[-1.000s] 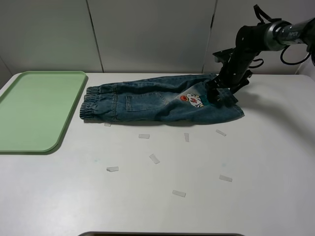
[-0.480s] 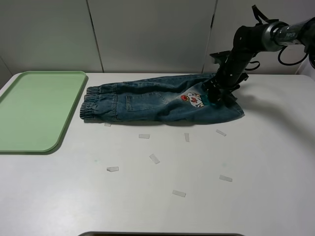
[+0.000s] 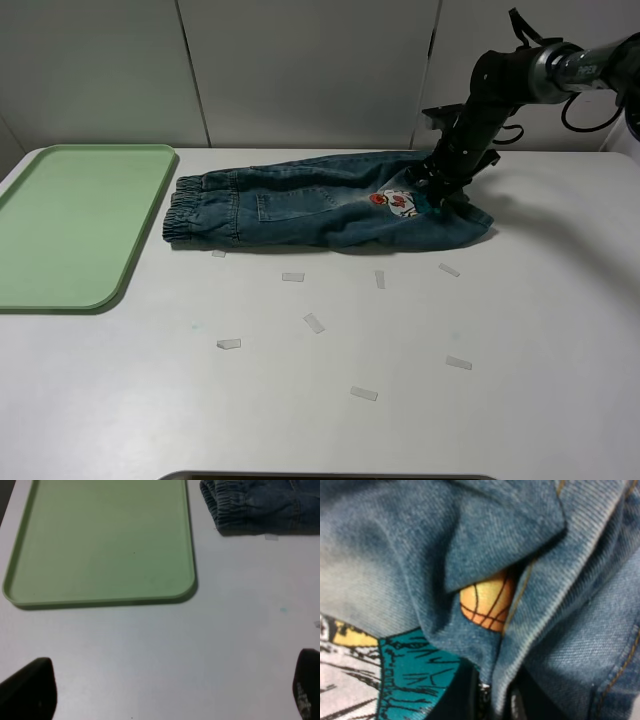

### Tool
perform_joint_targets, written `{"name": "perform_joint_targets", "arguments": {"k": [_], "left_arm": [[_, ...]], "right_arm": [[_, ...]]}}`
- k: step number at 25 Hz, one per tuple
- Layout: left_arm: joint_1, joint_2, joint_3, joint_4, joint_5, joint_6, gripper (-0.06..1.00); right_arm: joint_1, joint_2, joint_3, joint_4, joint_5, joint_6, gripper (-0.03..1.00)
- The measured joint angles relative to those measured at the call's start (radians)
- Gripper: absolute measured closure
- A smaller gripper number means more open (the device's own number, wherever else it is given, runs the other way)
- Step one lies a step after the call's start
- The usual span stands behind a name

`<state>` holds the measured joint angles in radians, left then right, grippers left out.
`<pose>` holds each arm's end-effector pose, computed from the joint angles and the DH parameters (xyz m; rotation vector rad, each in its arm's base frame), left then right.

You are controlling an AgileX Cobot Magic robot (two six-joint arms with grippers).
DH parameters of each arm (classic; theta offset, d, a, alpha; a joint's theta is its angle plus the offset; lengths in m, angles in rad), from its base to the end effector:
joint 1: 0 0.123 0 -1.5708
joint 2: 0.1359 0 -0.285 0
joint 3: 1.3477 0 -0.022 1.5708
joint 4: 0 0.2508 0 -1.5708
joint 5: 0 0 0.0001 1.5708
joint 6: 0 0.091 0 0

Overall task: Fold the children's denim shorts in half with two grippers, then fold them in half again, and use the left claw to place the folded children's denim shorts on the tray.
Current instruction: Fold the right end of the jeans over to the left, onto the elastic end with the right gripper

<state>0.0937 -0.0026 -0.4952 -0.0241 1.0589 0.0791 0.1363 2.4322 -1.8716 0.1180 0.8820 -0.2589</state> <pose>-0.0044 -0.0023 0.2761 -0.0139 2.0453 0.0791 0.4865 0.0751 0.0944 -0.4793 2.8786 0.1252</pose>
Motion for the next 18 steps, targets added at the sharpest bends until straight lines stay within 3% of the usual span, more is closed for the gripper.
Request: {"name": "perform_joint_targets", "arguments": {"k": [12, 18], "left_arm": [[0.0, 0.0, 0.0, 0.0, 0.0, 0.0, 0.01], [0.0, 0.0, 0.0, 0.002, 0.0, 0.0, 0.01]], "right_arm": [[-0.017, -0.066, -0.003, -0.118, 0.129, 0.051, 0.93], [-0.017, -0.159, -0.003, -0.231, 0.215, 0.117, 0.93]]}}
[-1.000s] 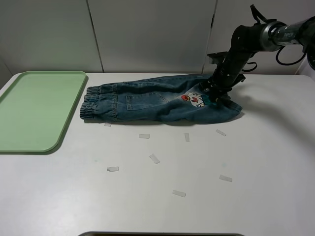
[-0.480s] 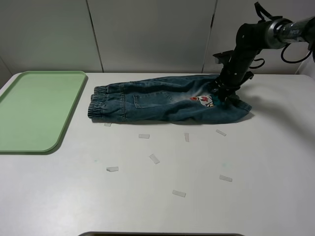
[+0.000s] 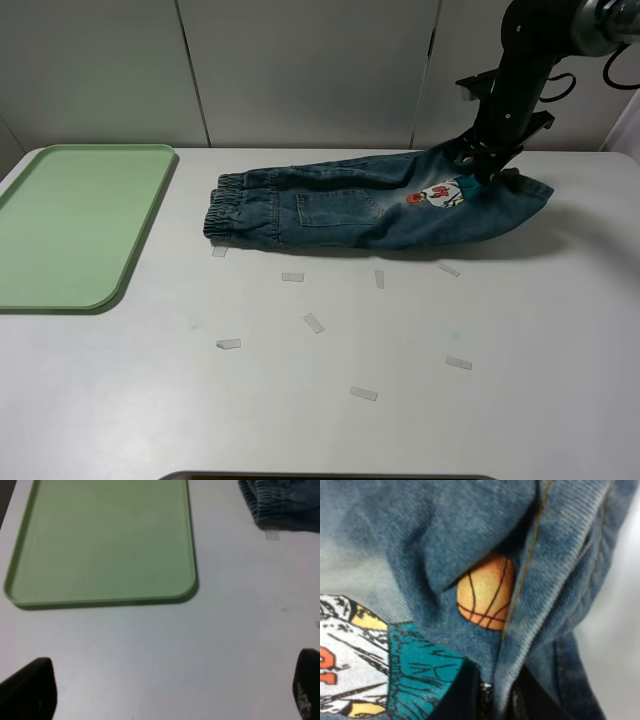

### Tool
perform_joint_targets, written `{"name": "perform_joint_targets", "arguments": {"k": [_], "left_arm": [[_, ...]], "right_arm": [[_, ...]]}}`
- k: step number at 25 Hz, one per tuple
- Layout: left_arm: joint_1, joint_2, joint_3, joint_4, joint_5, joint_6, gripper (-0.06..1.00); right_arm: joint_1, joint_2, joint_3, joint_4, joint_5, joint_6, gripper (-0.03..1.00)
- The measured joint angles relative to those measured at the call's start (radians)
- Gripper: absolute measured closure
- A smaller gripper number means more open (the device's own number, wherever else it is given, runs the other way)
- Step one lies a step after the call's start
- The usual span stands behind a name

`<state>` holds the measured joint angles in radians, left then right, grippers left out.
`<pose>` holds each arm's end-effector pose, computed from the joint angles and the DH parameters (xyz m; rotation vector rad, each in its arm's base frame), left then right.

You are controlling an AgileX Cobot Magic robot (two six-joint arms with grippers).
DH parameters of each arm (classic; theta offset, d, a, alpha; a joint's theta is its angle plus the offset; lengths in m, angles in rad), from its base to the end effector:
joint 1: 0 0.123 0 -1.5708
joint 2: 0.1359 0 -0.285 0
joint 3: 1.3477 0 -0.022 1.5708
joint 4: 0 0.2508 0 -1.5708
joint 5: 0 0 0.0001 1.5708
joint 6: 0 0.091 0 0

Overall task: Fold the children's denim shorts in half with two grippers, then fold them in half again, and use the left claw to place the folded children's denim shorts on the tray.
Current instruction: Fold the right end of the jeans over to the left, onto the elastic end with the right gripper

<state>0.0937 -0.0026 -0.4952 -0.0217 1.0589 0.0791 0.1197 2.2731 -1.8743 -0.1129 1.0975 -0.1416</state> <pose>-0.0044 -0.0021 0.2761 -0.0140 2.0454 0.0819 0.4698 0.0473 0.1683 -0.4517 2.9426 -0.1586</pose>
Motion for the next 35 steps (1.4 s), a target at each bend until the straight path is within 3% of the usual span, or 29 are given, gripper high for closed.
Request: {"name": "perform_joint_targets", "arguments": {"k": [19, 28, 35], "left_arm": [[0.0, 0.0, 0.0, 0.0, 0.0, 0.0, 0.01], [0.0, 0.0, 0.0, 0.0, 0.0, 0.0, 0.01], [0.0, 0.0, 0.0, 0.0, 0.0, 0.0, 0.01]], "right_arm": [[-0.012, -0.198, 0.0, -0.298, 0.118, 0.029, 0.93], [-0.046, -0.198, 0.0, -0.283, 0.12, 0.029, 0.93], [0.049, -0.198, 0.0, -0.25, 0.122, 0.078, 0.93]]}}
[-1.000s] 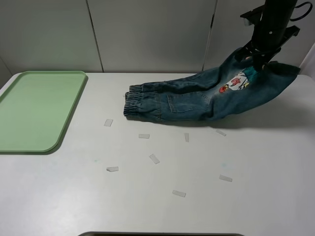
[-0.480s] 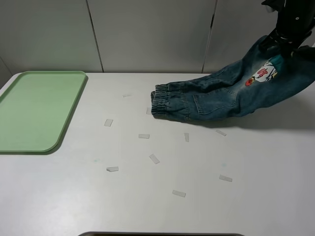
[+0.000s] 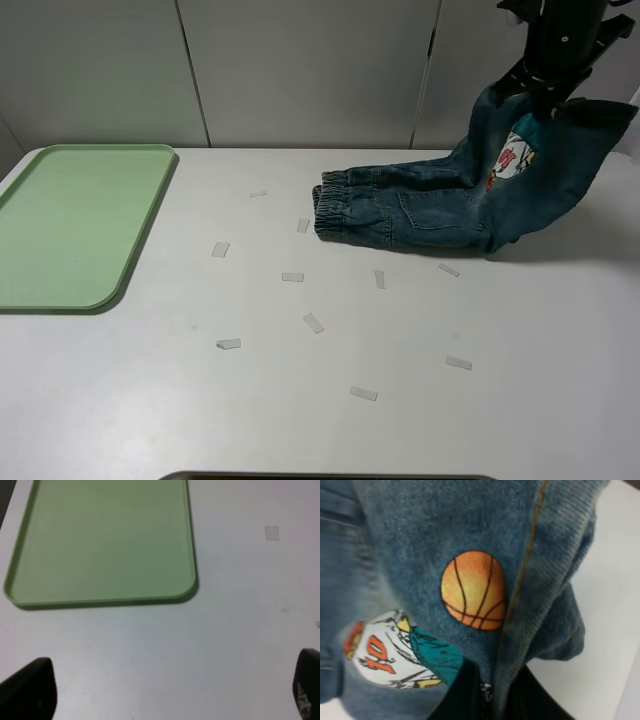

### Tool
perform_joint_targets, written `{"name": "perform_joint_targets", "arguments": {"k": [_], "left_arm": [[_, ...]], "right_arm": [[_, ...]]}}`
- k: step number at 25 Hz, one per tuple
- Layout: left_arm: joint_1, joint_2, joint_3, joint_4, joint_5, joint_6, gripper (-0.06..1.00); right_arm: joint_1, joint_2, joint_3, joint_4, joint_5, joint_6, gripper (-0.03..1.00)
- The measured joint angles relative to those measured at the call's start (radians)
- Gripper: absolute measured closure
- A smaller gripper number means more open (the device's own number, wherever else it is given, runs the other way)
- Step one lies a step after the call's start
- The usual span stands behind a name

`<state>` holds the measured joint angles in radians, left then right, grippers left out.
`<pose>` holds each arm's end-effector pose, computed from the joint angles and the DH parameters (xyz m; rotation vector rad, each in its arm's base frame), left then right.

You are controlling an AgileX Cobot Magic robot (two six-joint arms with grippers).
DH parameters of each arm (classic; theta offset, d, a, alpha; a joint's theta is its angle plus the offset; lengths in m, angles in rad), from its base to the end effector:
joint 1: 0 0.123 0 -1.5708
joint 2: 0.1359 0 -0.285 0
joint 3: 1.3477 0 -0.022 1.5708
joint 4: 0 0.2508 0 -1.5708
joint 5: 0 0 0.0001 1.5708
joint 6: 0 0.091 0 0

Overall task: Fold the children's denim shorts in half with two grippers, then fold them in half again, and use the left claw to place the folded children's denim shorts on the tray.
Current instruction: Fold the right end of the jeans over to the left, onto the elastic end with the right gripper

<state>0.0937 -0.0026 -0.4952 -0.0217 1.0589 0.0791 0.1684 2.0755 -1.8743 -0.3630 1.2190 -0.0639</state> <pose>-0.0044 -0.0021 0.2761 -0.0140 2.0454 0.0819 0.4428 0.0445 0.2619 -0.4502 2.8114 -0.4931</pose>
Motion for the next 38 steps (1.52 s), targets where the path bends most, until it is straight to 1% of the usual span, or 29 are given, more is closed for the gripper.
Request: {"name": "perform_joint_targets", "arguments": {"k": [5, 7, 8, 14, 18, 21, 26, 31, 32, 33, 34, 35, 36, 37, 38], "left_arm": [[0.0, 0.0, 0.0, 0.0, 0.0, 0.0, 0.01], [0.0, 0.0, 0.0, 0.0, 0.0, 0.0, 0.01], [0.0, 0.0, 0.0, 0.0, 0.0, 0.0, 0.01], [0.0, 0.0, 0.0, 0.0, 0.0, 0.0, 0.01], [0.0, 0.0, 0.0, 0.0, 0.0, 0.0, 0.01], [0.0, 0.0, 0.0, 0.0, 0.0, 0.0, 0.01], [0.0, 0.0, 0.0, 0.0, 0.0, 0.0, 0.01], [0.0, 0.0, 0.0, 0.0, 0.0, 0.0, 0.01], [0.0, 0.0, 0.0, 0.0, 0.0, 0.0, 0.01], [0.0, 0.0, 0.0, 0.0, 0.0, 0.0, 0.01], [0.0, 0.0, 0.0, 0.0, 0.0, 0.0, 0.01], [0.0, 0.0, 0.0, 0.0, 0.0, 0.0, 0.01], [0.0, 0.0, 0.0, 0.0, 0.0, 0.0, 0.01], [0.0, 0.0, 0.0, 0.0, 0.0, 0.0, 0.01], [0.0, 0.0, 0.0, 0.0, 0.0, 0.0, 0.01]], "right_arm": [[0.097, 0.0, 0.0, 0.01, 0.0, 0.042, 0.93], [0.132, 0.0, 0.0, 0.02, 0.0, 0.079, 0.93], [0.166, 0.0, 0.0, 0.022, 0.0, 0.119, 0.93], [0.259, 0.012, 0.0, 0.064, -0.014, 0.241, 0.93], [0.329, 0.054, 0.0, 0.075, -0.046, 0.311, 0.93], [0.382, 0.083, 0.0, 0.082, -0.088, 0.361, 0.93], [0.428, 0.12, 0.0, 0.088, -0.136, 0.412, 0.93], [0.439, 0.156, 0.0, 0.113, -0.174, 0.427, 0.92], [0.439, 0.156, 0.0, 0.114, -0.185, 0.428, 0.9], [0.439, 0.156, -0.002, 0.12, -0.199, 0.43, 0.82], [0.439, 0.156, -0.007, 0.135, -0.213, 0.433, 0.71], [0.439, 0.155, -0.015, 0.157, -0.23, 0.437, 0.55], [0.439, 0.155, -0.021, 0.176, -0.242, 0.439, 0.44], [0.439, 0.155, -0.025, 0.196, -0.248, 0.441, 0.37], [0.439, 0.155, -0.026, 0.213, -0.251, 0.441, 0.34]]}}
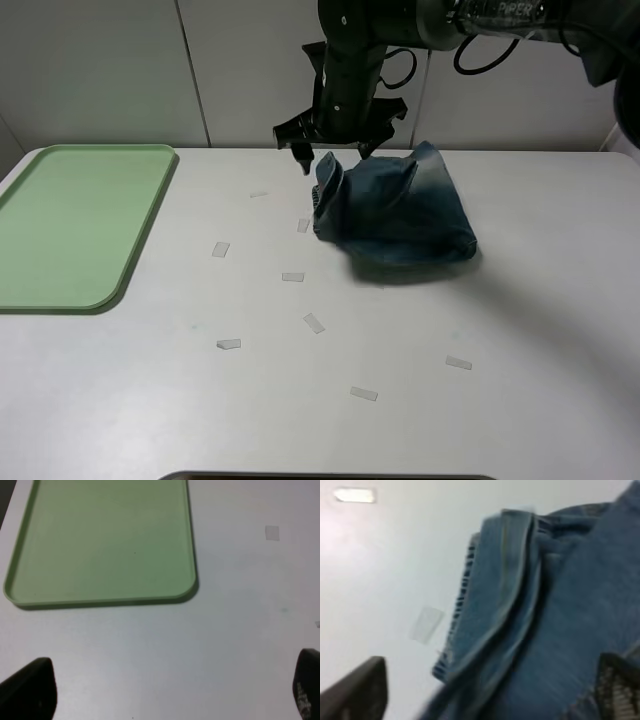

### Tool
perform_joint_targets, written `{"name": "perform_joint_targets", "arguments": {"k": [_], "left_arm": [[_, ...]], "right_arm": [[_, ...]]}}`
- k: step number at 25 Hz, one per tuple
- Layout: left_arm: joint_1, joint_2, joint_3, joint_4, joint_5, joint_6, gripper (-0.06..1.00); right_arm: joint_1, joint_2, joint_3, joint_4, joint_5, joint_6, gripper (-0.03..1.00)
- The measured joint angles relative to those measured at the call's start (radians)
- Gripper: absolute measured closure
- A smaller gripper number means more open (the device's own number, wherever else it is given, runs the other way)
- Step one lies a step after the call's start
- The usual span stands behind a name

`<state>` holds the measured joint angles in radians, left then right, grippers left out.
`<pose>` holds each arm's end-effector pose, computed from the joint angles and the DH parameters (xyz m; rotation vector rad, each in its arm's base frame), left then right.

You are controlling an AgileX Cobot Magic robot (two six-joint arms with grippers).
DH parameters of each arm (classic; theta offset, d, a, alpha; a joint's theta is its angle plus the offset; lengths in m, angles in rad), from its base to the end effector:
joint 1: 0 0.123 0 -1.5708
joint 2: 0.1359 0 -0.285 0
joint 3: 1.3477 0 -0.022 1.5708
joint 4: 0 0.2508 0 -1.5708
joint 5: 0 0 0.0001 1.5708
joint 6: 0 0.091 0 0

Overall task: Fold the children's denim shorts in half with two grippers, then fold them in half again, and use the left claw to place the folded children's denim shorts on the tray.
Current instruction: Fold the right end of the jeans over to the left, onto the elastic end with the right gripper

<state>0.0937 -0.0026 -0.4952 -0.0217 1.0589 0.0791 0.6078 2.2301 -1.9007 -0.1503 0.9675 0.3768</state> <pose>-0.0044 -0.0021 0.2761 -0.0140 2.0454 0.0819 0.4041 0.2675 0.1994 -0.4037 2.7284 0.0683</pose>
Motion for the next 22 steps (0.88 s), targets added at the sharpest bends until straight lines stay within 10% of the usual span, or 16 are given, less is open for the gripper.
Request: {"name": "perform_joint_targets", "arguments": {"k": [22], "left_arm": [[0.0, 0.0, 0.0, 0.001, 0.0, 0.0, 0.02]], "right_arm": [[0.0, -0.062, -0.001, -0.05, 0.171, -0.075, 0.27]]}}
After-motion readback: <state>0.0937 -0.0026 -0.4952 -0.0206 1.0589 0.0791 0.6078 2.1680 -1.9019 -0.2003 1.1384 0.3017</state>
